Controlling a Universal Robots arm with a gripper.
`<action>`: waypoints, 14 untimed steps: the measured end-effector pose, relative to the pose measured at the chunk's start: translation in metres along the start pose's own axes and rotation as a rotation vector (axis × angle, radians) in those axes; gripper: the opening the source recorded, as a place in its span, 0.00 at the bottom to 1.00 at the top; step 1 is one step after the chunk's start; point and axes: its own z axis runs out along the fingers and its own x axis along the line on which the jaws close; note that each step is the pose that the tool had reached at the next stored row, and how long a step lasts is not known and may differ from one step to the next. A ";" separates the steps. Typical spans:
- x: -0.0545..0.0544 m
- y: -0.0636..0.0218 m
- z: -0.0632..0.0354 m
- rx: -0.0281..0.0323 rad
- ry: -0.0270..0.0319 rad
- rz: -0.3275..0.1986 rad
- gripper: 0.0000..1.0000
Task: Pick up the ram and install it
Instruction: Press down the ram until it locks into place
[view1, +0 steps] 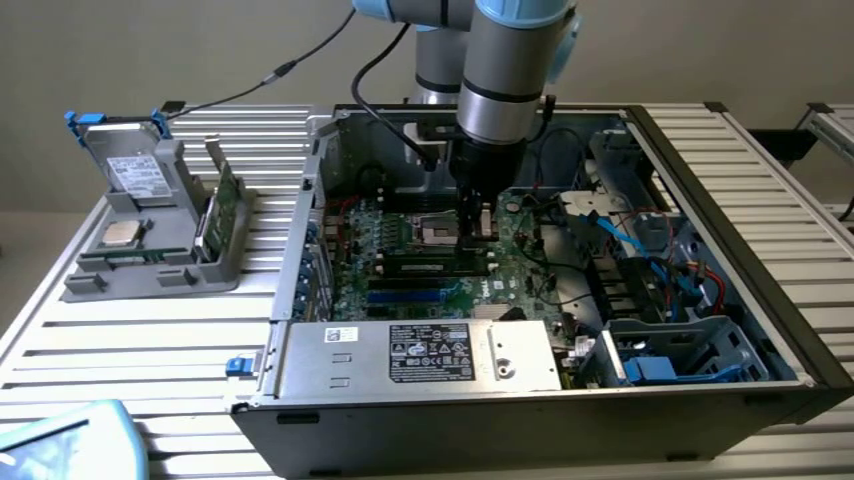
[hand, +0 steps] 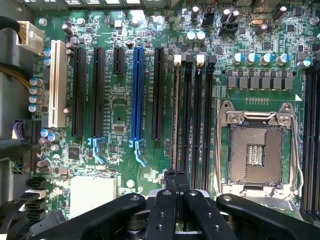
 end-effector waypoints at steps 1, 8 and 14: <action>0.000 0.0000 0.0003 -0.0002 0.0000 0.000 0.11; 0.000 0.0001 -0.0005 0.0004 -0.0012 0.000 0.11; 0.000 0.0058 -0.0045 0.0023 -0.0004 0.000 0.11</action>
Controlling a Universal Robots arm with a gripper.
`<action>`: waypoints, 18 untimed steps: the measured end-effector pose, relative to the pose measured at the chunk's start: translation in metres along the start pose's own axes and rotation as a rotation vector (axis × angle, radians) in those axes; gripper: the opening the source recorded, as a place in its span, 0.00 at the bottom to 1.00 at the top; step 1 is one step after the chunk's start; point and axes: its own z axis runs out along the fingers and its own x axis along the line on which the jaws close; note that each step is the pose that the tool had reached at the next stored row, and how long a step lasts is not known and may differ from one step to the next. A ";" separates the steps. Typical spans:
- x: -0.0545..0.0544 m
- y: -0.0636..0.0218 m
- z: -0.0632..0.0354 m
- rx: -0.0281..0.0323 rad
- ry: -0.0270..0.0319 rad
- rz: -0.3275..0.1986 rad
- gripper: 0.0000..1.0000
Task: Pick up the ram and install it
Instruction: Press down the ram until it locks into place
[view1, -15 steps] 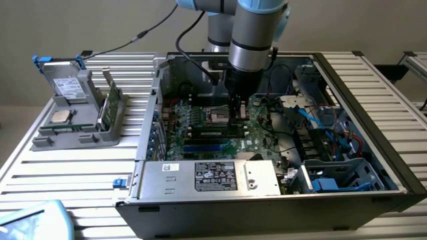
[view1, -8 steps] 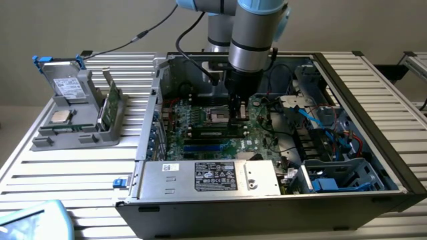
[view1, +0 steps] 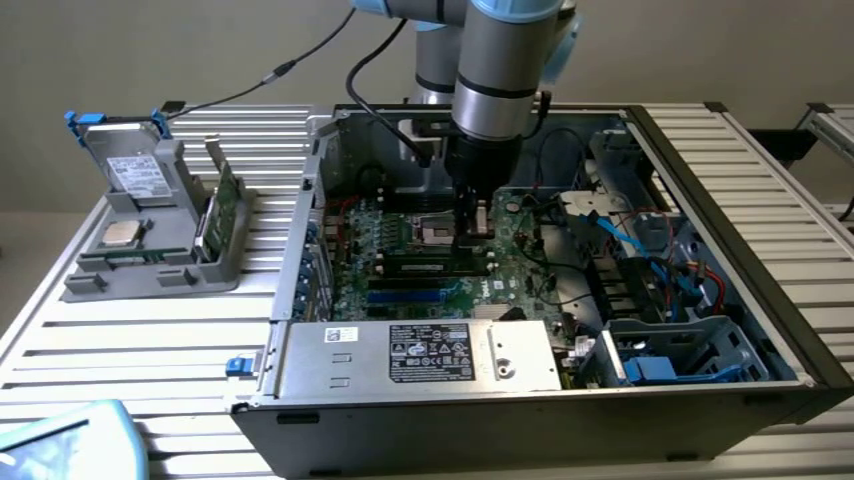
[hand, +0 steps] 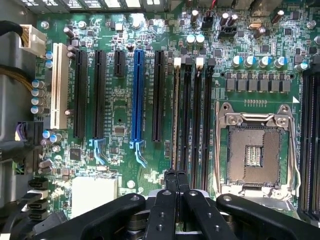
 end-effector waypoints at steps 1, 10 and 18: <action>0.000 0.0024 0.0001 0.0017 0.0002 0.000 0.11; 0.000 0.0252 0.0017 0.0197 0.0005 0.002 0.11; -0.001 0.0448 0.0032 0.0297 0.0006 0.003 0.11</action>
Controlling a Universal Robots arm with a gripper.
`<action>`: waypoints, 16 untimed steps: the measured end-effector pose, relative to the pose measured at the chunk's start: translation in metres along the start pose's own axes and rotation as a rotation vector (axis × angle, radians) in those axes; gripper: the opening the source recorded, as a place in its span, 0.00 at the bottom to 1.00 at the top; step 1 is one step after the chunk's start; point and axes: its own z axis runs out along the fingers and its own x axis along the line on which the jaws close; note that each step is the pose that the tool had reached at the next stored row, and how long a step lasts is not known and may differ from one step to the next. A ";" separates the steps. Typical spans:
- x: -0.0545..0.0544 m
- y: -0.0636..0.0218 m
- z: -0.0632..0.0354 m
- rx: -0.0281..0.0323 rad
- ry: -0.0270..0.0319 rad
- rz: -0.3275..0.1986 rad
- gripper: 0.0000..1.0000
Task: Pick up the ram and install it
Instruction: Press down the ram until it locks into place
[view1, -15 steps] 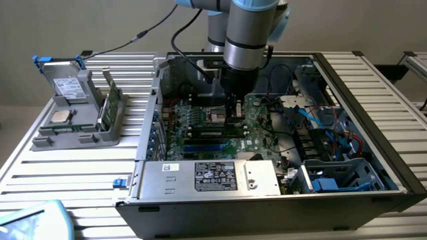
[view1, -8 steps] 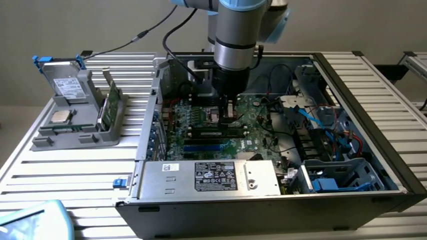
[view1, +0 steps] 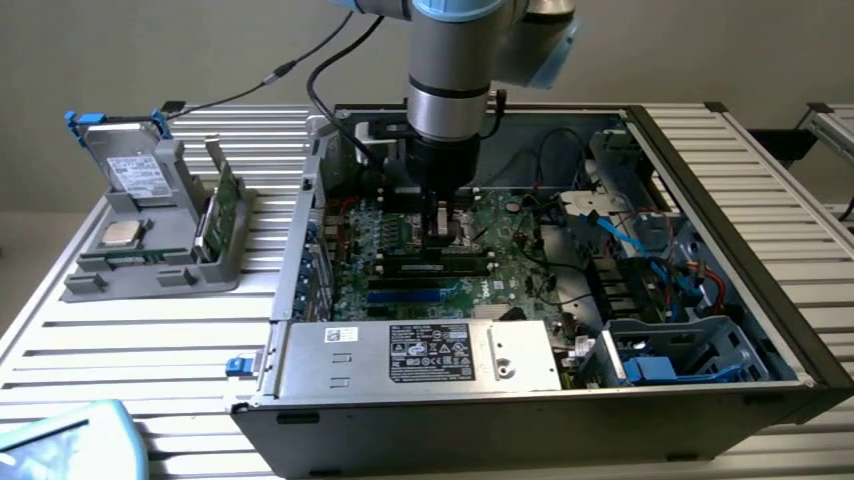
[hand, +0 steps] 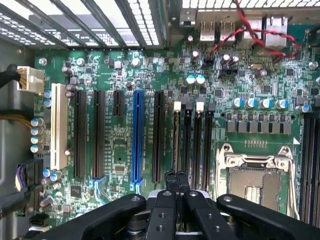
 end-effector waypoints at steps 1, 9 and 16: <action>0.000 0.0022 0.0001 0.0009 0.0000 0.000 0.11; 0.000 0.0132 0.0007 0.0060 0.0000 0.000 0.11; -0.001 0.0134 0.0051 0.0119 0.0006 0.001 0.11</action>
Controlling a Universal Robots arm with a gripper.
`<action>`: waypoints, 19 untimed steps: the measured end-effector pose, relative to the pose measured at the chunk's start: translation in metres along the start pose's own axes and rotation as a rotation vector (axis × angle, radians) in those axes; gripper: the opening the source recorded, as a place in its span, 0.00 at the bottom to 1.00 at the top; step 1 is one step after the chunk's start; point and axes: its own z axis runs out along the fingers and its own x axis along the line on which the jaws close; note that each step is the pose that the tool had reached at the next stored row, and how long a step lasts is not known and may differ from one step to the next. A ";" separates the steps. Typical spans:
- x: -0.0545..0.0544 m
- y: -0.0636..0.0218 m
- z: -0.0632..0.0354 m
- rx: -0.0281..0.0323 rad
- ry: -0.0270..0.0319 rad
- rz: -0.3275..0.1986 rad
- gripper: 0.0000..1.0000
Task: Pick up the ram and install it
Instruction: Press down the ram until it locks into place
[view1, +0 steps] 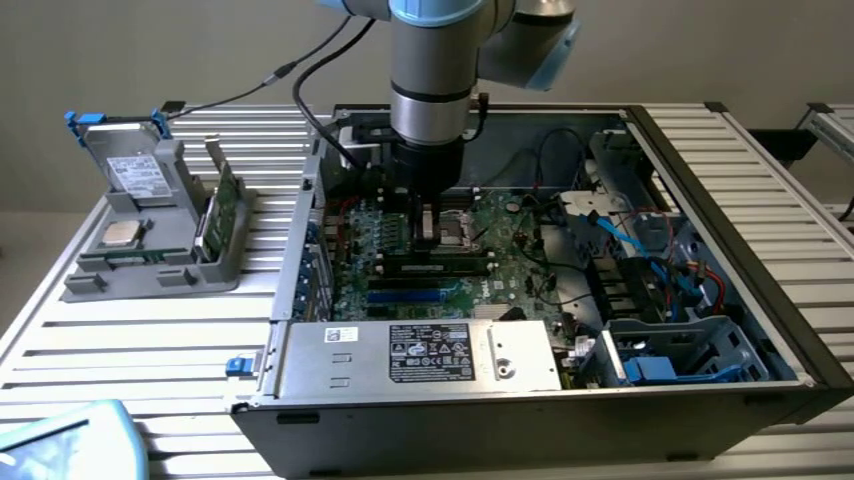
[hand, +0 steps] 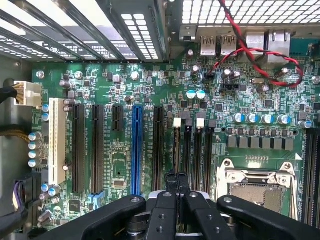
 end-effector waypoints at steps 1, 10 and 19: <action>0.000 0.0000 0.0006 0.0006 0.0001 0.000 0.11; 0.000 0.0002 -0.0034 0.0043 -0.0015 0.000 0.11; 0.001 -0.0157 -0.0109 0.0020 -0.0003 0.000 0.11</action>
